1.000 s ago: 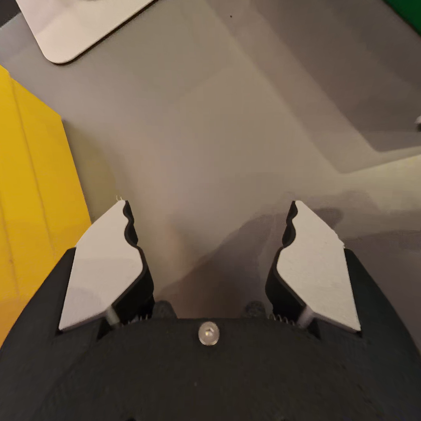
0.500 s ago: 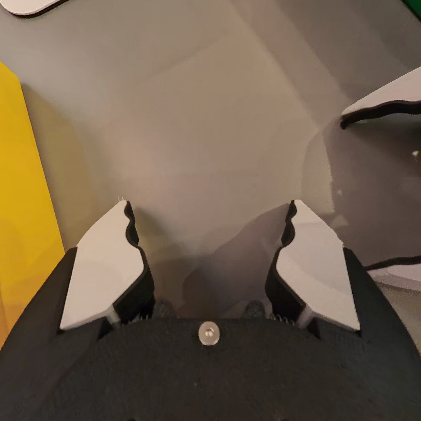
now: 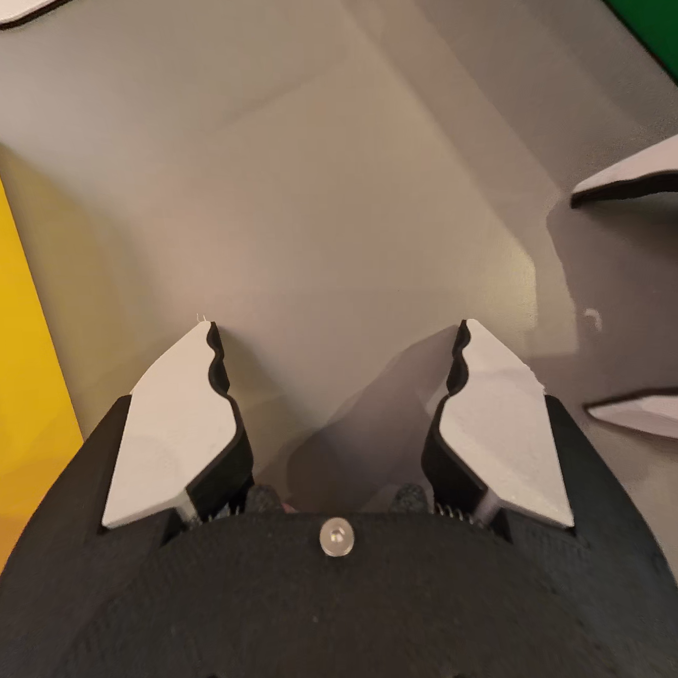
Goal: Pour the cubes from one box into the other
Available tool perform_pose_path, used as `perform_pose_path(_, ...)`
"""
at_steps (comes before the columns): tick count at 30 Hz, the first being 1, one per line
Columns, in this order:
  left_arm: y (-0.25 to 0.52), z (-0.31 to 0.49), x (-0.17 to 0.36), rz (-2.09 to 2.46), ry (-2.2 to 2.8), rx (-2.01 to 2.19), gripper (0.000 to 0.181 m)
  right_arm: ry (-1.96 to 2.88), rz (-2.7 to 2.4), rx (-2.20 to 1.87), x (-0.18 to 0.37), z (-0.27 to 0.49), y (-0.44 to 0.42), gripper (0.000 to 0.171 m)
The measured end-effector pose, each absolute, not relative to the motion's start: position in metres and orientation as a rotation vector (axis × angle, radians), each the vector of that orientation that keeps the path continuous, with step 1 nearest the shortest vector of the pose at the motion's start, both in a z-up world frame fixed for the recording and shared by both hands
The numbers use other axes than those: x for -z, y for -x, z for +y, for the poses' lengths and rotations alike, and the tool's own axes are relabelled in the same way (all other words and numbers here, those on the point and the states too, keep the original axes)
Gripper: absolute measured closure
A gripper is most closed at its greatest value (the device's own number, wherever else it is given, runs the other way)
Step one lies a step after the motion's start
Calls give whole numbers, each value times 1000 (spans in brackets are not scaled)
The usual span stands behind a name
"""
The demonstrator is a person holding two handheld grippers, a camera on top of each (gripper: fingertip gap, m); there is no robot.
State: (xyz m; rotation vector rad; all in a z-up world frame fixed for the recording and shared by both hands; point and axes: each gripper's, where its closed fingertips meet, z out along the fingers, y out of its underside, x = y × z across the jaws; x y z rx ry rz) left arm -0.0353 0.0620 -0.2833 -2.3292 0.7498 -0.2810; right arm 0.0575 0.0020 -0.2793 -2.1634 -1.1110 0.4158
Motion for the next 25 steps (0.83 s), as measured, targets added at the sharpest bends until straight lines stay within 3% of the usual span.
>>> perform_pose_path(4,34,63,283,753,2327,282,64,2139,-1173,-434,279,-1,-63,74)
perform_pose_path(11,34,63,283,753,2325,281,65,2143,-1283,-451,287,-3,-67,29)
perform_pose_path(25,32,63,281,768,2309,285,74,2143,-1283,-451,287,-3,-67,29)
